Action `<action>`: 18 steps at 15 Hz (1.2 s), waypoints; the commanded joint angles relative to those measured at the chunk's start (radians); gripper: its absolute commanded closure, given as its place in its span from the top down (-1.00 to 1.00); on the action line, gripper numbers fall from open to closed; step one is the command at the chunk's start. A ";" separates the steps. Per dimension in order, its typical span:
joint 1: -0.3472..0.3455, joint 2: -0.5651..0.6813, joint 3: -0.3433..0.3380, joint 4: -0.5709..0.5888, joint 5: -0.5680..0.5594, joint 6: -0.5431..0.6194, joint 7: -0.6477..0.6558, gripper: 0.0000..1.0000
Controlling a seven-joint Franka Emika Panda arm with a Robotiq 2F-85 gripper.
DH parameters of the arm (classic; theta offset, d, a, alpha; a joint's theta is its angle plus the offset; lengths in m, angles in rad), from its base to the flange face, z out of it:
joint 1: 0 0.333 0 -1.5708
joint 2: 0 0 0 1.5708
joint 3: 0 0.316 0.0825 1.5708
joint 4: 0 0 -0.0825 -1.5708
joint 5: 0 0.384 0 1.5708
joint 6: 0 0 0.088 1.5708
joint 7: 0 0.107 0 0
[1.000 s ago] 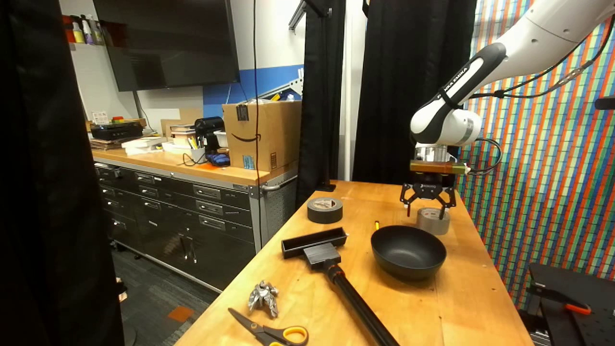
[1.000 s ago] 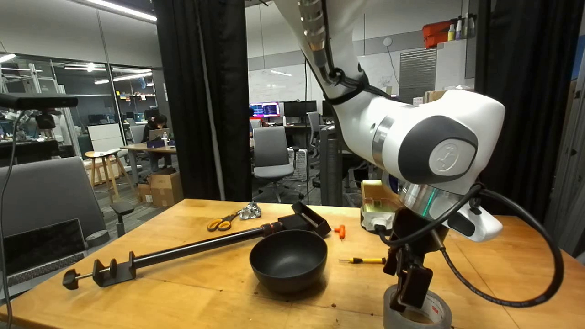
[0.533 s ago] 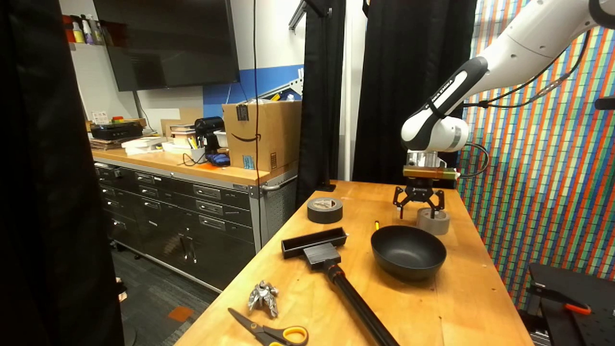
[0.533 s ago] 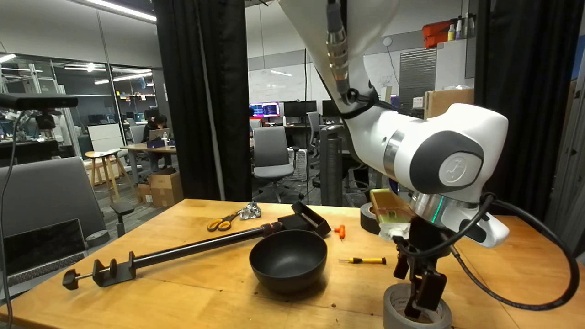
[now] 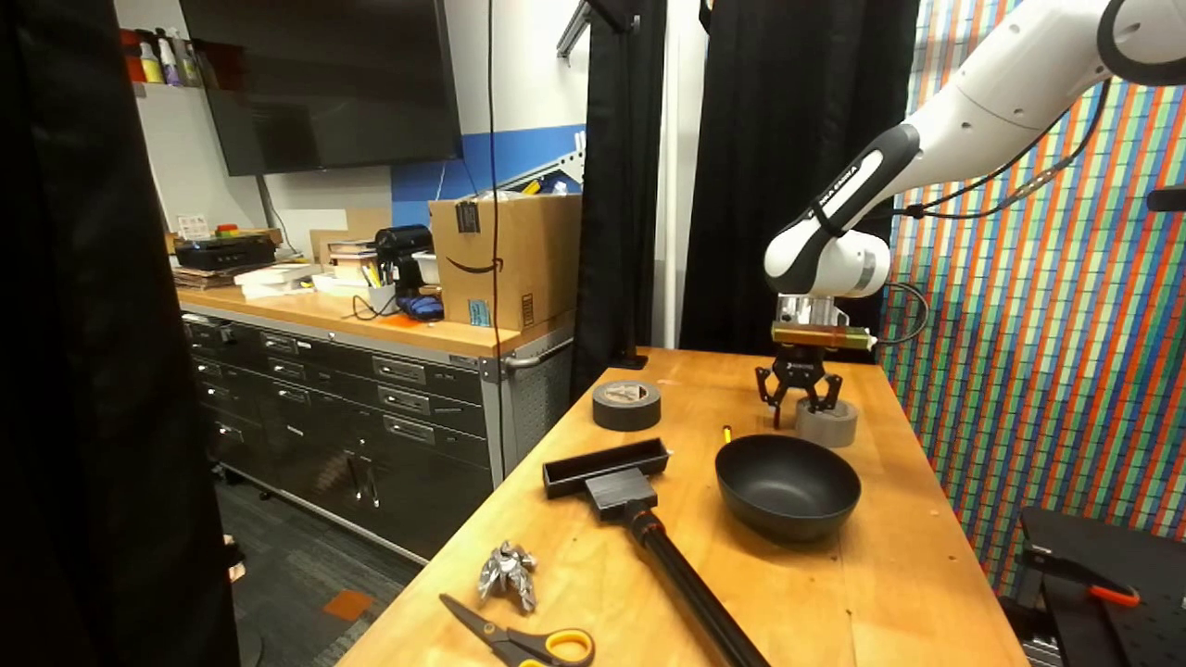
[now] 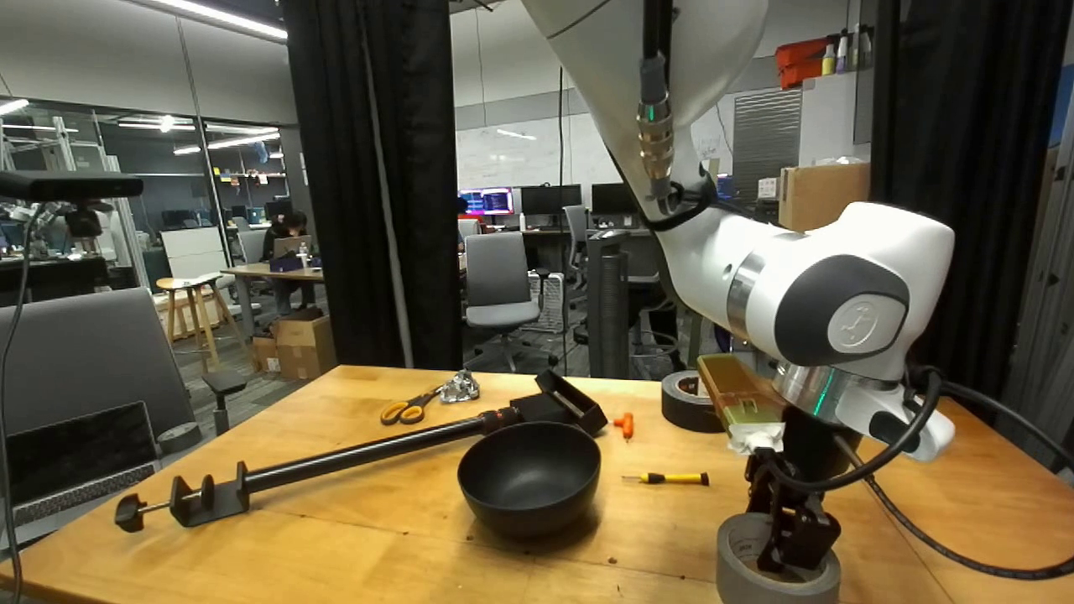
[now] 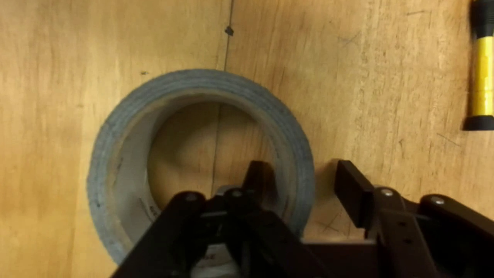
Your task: Remove the object in the bowl then put the scissors and tape inside.
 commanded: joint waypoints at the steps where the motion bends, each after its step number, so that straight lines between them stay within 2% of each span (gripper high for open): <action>1: -0.014 -0.003 0.003 0.018 0.014 0.012 -0.030 -0.59; 4: -0.012 -0.034 -0.008 0.001 0.002 0.005 -0.024 -0.99; 7: -0.001 -0.080 -0.018 -0.029 -0.017 -0.010 -0.014 -0.93; 12: 0.033 -0.213 -0.013 -0.114 -0.049 -0.025 -0.002 -0.93; 18: 0.110 -0.360 0.032 -0.199 -0.086 -0.086 -0.001 -0.90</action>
